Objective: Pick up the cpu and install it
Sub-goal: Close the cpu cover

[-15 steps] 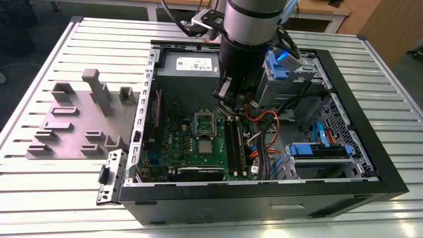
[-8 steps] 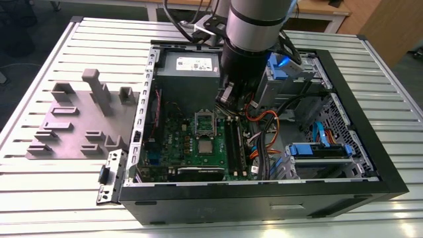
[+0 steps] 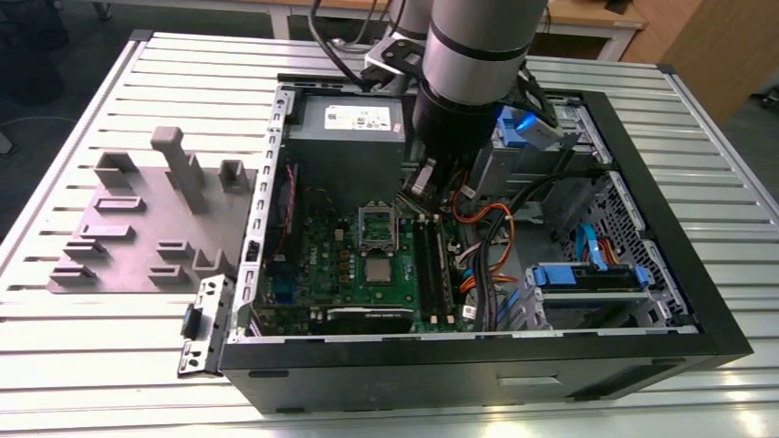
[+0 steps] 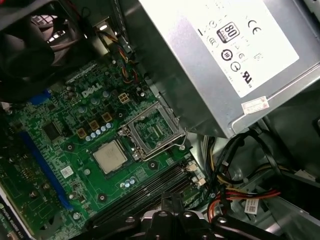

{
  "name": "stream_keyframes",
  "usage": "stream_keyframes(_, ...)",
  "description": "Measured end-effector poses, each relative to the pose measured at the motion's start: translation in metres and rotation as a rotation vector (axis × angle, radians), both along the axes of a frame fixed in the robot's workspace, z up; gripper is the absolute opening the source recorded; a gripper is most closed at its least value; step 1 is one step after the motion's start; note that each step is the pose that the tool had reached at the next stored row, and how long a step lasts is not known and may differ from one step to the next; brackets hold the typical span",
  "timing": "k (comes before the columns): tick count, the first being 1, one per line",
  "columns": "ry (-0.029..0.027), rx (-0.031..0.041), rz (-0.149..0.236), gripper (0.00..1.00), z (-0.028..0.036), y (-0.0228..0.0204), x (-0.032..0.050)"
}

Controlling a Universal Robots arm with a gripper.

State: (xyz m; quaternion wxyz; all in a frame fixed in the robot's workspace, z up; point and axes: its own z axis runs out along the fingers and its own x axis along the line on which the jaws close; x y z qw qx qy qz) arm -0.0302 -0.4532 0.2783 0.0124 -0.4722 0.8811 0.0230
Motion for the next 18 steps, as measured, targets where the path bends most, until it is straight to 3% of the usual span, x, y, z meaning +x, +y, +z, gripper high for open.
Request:
stream_keyframes(4,0.0000,0.0004,0.000,0.11,-0.0062,0.0000,0.0001)
stream_keyframes(18,-0.0001,0.0007,0.000,0.11,-0.0073,0.0000,0.0001)
